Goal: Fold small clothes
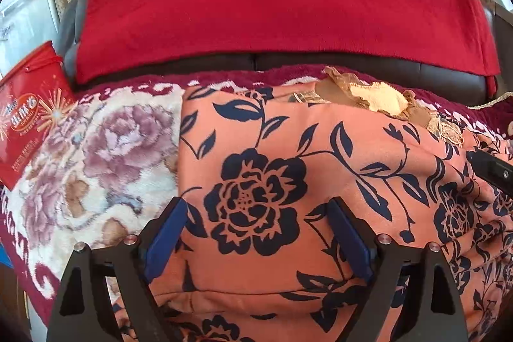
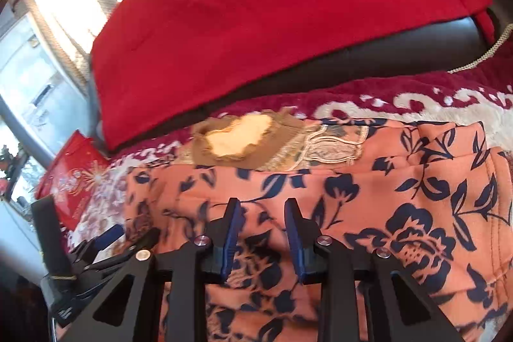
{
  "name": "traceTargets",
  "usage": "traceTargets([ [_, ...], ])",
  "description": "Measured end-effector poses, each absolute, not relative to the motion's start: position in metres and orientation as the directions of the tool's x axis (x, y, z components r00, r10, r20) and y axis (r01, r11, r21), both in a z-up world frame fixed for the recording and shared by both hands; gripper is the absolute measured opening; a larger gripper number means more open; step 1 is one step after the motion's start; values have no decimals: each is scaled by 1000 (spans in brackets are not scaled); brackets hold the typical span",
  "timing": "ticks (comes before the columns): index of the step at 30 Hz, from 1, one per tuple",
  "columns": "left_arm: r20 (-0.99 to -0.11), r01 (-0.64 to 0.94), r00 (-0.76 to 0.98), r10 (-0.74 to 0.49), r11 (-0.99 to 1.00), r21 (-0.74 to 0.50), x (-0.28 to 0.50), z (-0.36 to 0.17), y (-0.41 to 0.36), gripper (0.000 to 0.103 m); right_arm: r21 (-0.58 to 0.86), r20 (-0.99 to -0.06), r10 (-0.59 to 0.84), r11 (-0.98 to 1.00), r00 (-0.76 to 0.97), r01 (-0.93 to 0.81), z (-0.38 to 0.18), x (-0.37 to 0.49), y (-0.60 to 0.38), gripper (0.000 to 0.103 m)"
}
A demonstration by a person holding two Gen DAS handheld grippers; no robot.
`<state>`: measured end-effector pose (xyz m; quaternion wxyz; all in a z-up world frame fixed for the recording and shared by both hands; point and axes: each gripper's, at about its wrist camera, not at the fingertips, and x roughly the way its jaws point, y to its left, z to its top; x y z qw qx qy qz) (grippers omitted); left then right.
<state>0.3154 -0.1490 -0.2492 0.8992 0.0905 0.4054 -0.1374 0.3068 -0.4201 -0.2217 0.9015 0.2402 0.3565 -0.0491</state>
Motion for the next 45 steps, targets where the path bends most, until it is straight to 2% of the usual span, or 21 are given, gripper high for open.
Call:
traceTargets([
  [9,-752,313,644,-139,945,93,317,-253,-148,89,333,-752,76,901,654,278,-242,321,-404,32],
  [14,-754,310,642,-139,947,89,319,-254,-147,89,363,-734,101,894,672,263,-236,318,-410,32],
  [19,-754,309,642,-136,946,93,319,-254,-147,89,323,-709,21,898,704,299,-214,292,-428,32],
  [23,-758,311,639,-134,945,96,319,-256,-148,89,320,-751,-16,866,660,385,-223,280,-451,32],
  [26,-760,313,635,-140,946,87,319,-257,-147,89,318,-808,14,852,589,415,-242,284,-463,31],
  [31,-736,319,649,-191,947,34,313,-245,-141,89,354,-773,24,846,633,399,-230,274,-472,31],
  [36,-687,377,674,-271,926,5,302,-231,-150,89,396,-712,-62,786,699,474,-212,244,-511,31],
  [40,-725,430,633,-272,902,37,303,-241,-172,89,502,-710,-13,692,704,519,-227,242,-547,31],
  [42,-743,439,622,-248,896,68,303,-248,-182,89,509,-739,12,665,674,547,-240,249,-557,31],
  [45,-749,440,609,-261,897,46,306,-248,-181,90,508,-743,19,667,669,545,-250,259,-562,31],
])
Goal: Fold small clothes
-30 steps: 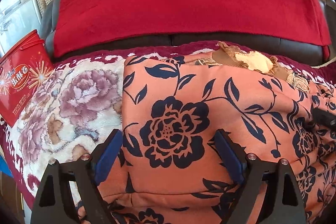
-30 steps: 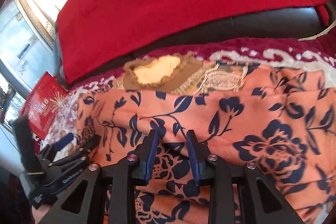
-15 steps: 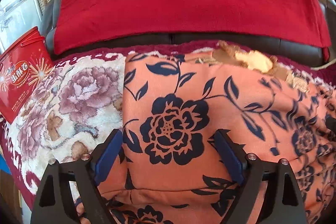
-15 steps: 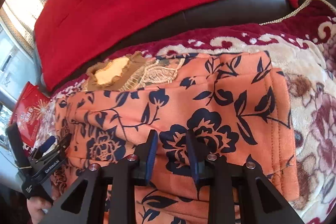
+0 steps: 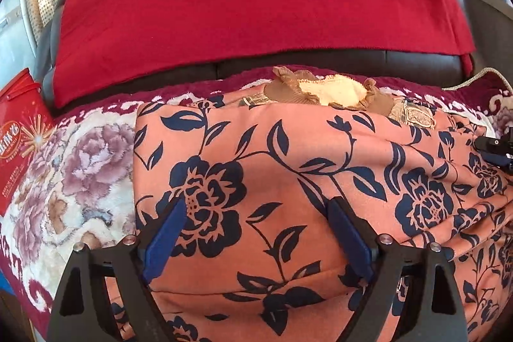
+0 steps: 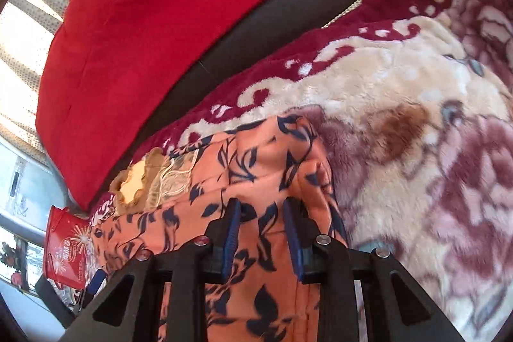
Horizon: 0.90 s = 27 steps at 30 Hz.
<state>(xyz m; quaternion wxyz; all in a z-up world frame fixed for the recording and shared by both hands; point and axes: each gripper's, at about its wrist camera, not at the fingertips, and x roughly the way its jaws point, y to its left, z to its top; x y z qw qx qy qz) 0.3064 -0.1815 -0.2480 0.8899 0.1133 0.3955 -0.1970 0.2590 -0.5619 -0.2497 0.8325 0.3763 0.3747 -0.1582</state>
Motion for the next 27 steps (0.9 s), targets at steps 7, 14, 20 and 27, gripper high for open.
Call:
traceTargets([
  [7,-735,419,620,-275,908,13,306,-239,-161,90,550,-687,33,677,726,489,-236,251,-561,32],
  [14,-740,381,637,-217,923,58,299,-239,-133,90,567,-676,139,726,724,390,-226,236,-519,32],
  [20,-798,337,567,-203,941,0,312,-253,-118,90,413,-785,93,815,612,406,-240,249,-481,32],
  [27,-735,330,593,-328,932,-149,317,-235,-113,90,456,-683,140,849,717,268,-213,269,-457,32],
])
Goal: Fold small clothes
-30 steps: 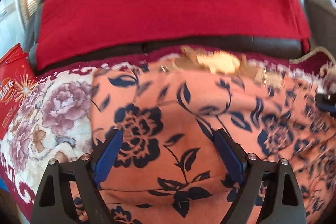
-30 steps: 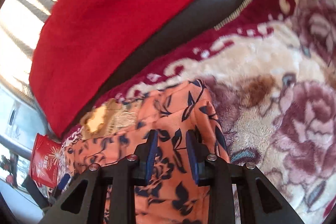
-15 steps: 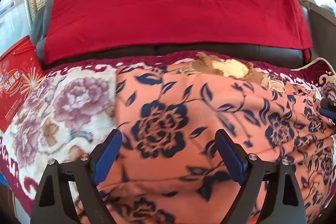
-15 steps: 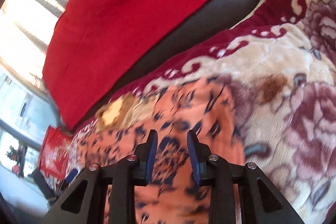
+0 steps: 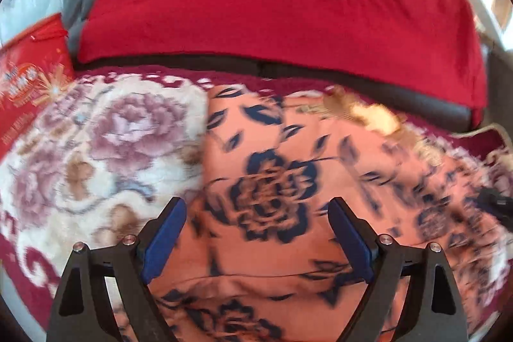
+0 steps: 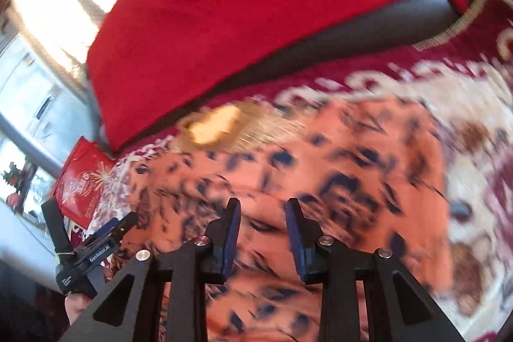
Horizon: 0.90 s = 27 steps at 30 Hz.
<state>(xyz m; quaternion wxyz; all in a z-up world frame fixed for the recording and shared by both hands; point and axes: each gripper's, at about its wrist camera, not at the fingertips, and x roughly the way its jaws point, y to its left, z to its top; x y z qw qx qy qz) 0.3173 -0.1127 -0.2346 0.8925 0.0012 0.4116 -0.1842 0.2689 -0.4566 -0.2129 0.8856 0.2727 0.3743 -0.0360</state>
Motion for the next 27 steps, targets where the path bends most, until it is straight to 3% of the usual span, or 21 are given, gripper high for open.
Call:
traceTargets([
  [4,-702,433,590,-400,890,-144,306,-232,-135,88,469,-688,185,852,702,234,-222,305,-446,32],
  [6,-699,490,588,-407,867,-92,302,-234,-149,71,502,-685,222,834,694,229,-226,317,-443,32],
  [8,-717,539,556,-420,839,-74,299,-240,-158,37,511,-685,229,828,692,232,-228,327,-441,32],
  [9,-729,561,520,-445,822,-102,299,-243,-160,33,506,-682,227,833,695,225,-227,331,-439,32],
  [10,-728,578,492,-476,805,-136,298,-244,-160,29,494,-683,220,842,697,218,-226,333,-438,41],
  [11,-720,594,477,-504,789,-158,297,-242,-159,28,485,-684,214,847,697,216,-225,335,-437,64],
  [12,-707,620,461,-537,765,-176,294,-239,-158,28,487,-682,212,845,699,219,-225,337,-438,72],
  [13,-692,648,447,-567,738,-187,289,-235,-158,29,498,-672,213,839,710,220,-224,337,-441,74],
  [16,-676,692,437,-593,702,-168,275,-232,-162,46,486,-680,200,844,706,229,-221,339,-450,74],
  [17,-676,701,440,-592,697,-154,271,-233,-165,47,472,-686,195,853,701,225,-219,344,-452,74],
  [24,-660,797,347,-667,580,-167,254,-237,-180,47,424,-734,271,899,622,109,-221,391,-460,72],
  [27,-661,801,311,-683,562,-205,260,-240,-183,36,450,-754,340,891,561,65,-237,401,-456,67],
])
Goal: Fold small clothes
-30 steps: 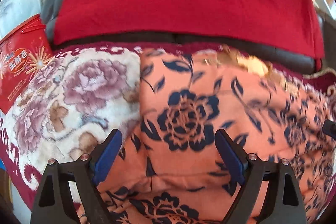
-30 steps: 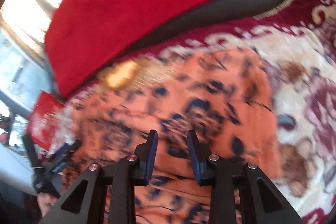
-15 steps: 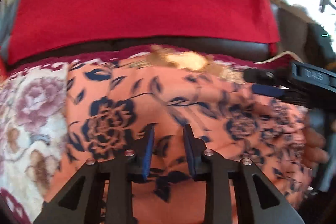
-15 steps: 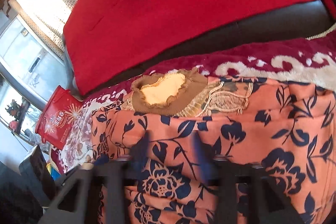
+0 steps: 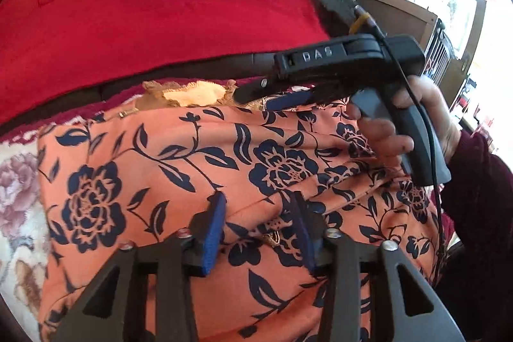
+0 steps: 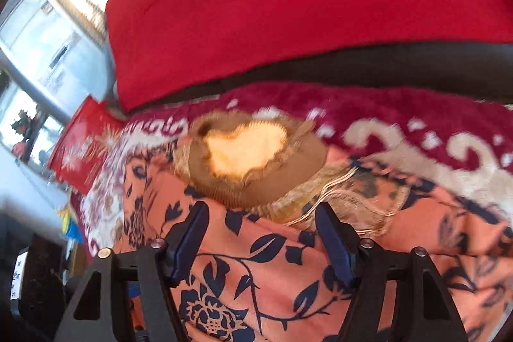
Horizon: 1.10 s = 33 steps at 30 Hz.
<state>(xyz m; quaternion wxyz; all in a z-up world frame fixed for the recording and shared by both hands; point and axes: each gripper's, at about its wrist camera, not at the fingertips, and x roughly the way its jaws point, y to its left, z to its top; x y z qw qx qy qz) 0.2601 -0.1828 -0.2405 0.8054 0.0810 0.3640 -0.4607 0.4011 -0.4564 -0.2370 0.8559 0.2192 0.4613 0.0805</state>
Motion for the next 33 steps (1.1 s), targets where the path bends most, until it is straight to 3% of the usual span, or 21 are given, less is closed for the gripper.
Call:
traceTargets([
  [4,-644,768,259,-720,558,-315,277,-243,-179,21,456,-766,375,890,522,31,-248,402,-449,64],
  [7,-660,759,243,-711,563,-328,279,-246,-179,17,488,-754,426,873,500,-8,-245,397,-448,59],
  [10,-667,741,217,-713,565,-363,281,-251,-178,16,392,-799,354,920,486,-27,-244,395,-437,35],
  [14,-669,731,213,-712,571,-375,279,-250,-176,16,296,-822,279,954,497,-46,-242,392,-427,12],
  [25,-651,741,209,-730,552,-382,279,-242,-169,16,173,-805,71,978,589,118,-231,400,-429,0],
  [29,-672,725,229,-704,584,-364,283,-242,-165,18,279,-806,136,946,576,167,-241,405,-447,2],
  [33,-699,722,219,-681,595,-353,284,-246,-168,21,386,-741,201,909,641,161,-220,390,-463,4],
])
